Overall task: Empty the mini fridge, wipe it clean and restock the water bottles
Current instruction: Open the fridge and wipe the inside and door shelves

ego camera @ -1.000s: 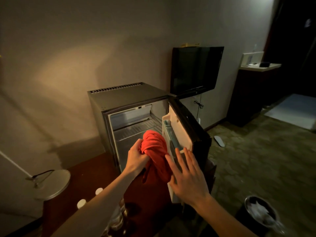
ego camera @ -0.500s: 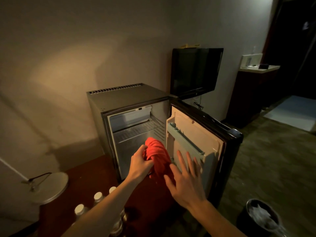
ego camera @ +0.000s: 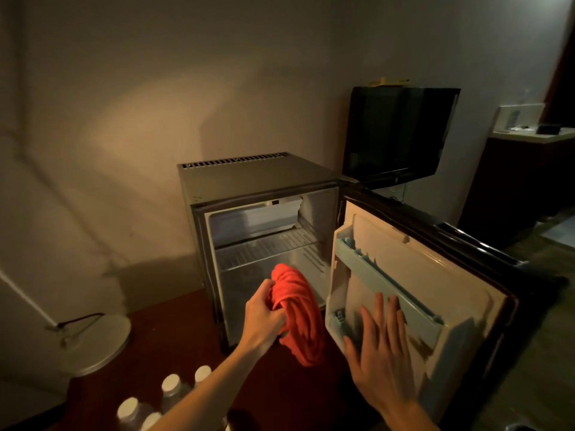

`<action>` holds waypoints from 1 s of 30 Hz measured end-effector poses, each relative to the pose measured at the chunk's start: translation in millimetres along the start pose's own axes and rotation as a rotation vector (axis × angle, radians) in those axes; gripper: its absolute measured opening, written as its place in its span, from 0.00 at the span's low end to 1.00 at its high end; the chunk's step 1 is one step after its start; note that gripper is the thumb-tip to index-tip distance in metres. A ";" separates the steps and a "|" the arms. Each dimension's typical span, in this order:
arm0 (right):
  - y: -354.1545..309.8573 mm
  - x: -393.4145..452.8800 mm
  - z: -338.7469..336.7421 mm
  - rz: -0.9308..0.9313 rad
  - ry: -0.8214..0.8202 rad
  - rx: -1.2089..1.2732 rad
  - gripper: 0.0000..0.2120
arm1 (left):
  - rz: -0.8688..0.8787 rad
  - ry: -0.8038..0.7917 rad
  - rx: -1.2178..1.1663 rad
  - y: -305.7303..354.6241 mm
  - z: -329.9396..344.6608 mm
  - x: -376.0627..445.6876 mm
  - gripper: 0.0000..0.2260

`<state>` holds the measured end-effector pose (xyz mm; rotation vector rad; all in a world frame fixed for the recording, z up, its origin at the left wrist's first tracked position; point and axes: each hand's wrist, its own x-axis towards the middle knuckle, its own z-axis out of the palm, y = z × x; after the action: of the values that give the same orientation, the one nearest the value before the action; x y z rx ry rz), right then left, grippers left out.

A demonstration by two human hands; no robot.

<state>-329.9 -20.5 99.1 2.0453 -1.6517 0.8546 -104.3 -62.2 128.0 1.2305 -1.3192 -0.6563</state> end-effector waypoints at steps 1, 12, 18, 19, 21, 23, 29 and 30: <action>2.1 4.0 8.2 -0.014 0.045 0.035 0.33 | 0.007 0.001 0.000 -5.8 6.4 4.4 0.13; 31.4 39.0 79.2 -0.206 0.356 0.335 0.22 | 0.158 0.051 -0.011 -60.2 59.7 54.5 0.11; 60.4 39.4 79.5 -0.255 0.398 0.448 0.25 | 0.222 0.185 0.104 -97.7 89.4 48.8 0.10; 68.6 39.1 79.5 -0.274 0.403 0.467 0.25 | 0.248 0.197 0.150 -103.6 91.9 44.4 0.11; 86.2 36.4 76.6 -0.308 0.387 0.477 0.24 | 0.285 0.232 0.232 -108.6 96.1 29.9 0.11; 103.0 34.8 73.6 -0.322 0.355 0.493 0.24 | 0.289 0.301 0.239 -106.8 101.9 11.5 0.09; 135.6 35.6 87.6 -0.321 0.305 0.525 0.24 | 0.233 0.379 0.260 -108.4 108.2 -22.9 0.13; 140.2 36.2 91.0 -0.310 0.300 0.524 0.24 | 0.223 0.386 0.258 -107.5 108.3 -24.6 0.14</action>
<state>-440.8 -138.2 43.4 2.2702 -0.9847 1.5038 -182.3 -102.2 0.7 1.3132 -1.2120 -0.0814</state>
